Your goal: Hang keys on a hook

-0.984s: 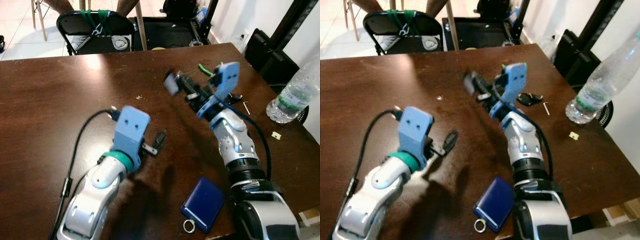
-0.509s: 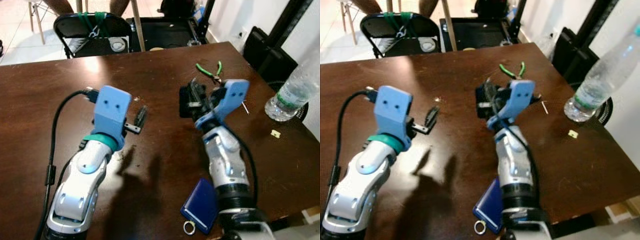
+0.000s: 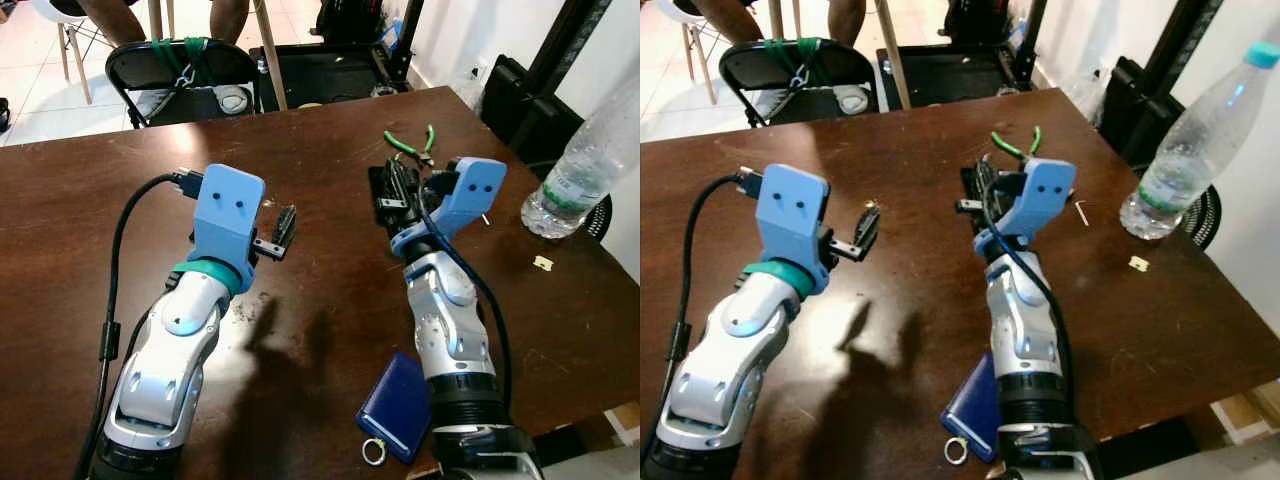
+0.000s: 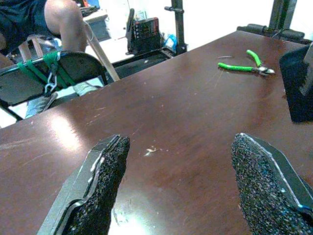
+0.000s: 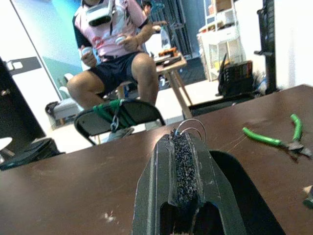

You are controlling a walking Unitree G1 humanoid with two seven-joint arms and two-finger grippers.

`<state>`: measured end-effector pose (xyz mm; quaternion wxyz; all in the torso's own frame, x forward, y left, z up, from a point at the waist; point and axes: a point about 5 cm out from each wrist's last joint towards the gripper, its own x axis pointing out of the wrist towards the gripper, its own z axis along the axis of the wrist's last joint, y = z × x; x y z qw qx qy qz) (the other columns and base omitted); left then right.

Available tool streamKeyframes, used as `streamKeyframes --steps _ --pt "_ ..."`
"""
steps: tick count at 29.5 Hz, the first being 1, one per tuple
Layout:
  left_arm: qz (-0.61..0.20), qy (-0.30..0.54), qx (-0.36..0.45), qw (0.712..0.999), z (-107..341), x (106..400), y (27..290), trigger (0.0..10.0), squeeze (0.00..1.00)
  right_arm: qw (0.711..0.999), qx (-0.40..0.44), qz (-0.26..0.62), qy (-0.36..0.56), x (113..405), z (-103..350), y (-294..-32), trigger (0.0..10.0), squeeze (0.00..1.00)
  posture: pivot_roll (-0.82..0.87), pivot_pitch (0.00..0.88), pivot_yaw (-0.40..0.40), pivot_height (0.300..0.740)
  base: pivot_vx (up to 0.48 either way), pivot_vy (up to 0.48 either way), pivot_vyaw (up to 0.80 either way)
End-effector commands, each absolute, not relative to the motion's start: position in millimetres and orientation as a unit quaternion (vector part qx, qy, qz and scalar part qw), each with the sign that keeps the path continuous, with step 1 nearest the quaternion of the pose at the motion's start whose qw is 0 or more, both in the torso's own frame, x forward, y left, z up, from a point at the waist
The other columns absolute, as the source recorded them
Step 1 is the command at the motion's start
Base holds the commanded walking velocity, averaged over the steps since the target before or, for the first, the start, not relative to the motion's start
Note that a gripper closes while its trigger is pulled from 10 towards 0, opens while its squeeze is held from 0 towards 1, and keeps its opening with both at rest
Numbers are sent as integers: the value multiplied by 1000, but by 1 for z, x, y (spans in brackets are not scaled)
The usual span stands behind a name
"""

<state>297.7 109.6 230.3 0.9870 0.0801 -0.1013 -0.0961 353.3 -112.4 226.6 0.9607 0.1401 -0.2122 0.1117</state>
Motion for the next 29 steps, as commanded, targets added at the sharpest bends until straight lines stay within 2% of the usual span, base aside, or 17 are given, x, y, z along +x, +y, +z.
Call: streamKeyframes --steps 1,13,16,17,19,20,22,23,27,28,29 --pt "-92 -101 82 987 228 298 112 10000 0 958 137 116 -225 352 233 -107 10000 0 -130 83 92 740 0 0 0" --pt "-60 -98 99 988 220 301 123 10000 0 962 91 133 -222 350 226 -100 10000 0 -144 81 66 740 0 0 0" --pt "-65 -98 91 989 217 305 118 10000 0 966 84 130 -209 352 221 -105 10000 0 -150 73 24 740 0 0 0" --pt "-68 -101 94 988 217 307 115 10000 0 967 82 130 -204 353 219 -106 10000 125 -149 73 17 740 0 0 0" --pt "-68 -101 94 988 217 307 115 10000 0 967 82 130 -204 353 219 -106 10000 125 -149 73 17 740 0 0 0" --pt "-69 -107 96 987 218 309 114 10000 0 967 79 134 -200 354 216 -106 10000 878 -145 71 -11 740 0 0 0" --pt "-69 -107 96 987 218 309 114 10000 0 967 79 134 -200 354 216 -106 10000 878 -145 71 -11 740 0 0 0" --pt "-70 -112 100 986 219 311 113 10000 0 967 73 143 -196 356 214 -105 10000 1000 -143 73 -32 740 0 0 0" --pt "-69 -117 104 985 220 312 117 10000 0 968 60 152 -189 361 216 -101 10000 1000 -141 73 -52 740 0 0 0" --pt "-67 -117 105 985 219 311 119 10000 0 968 57 155 -189 363 218 -99 10000 235 -140 73 -55 740 0 0 0" --pt "-67 -117 105 985 219 311 119 10000 0 968 57 155 -189 363 218 -99 10000 235 -140 73 -55 740 0 0 0"
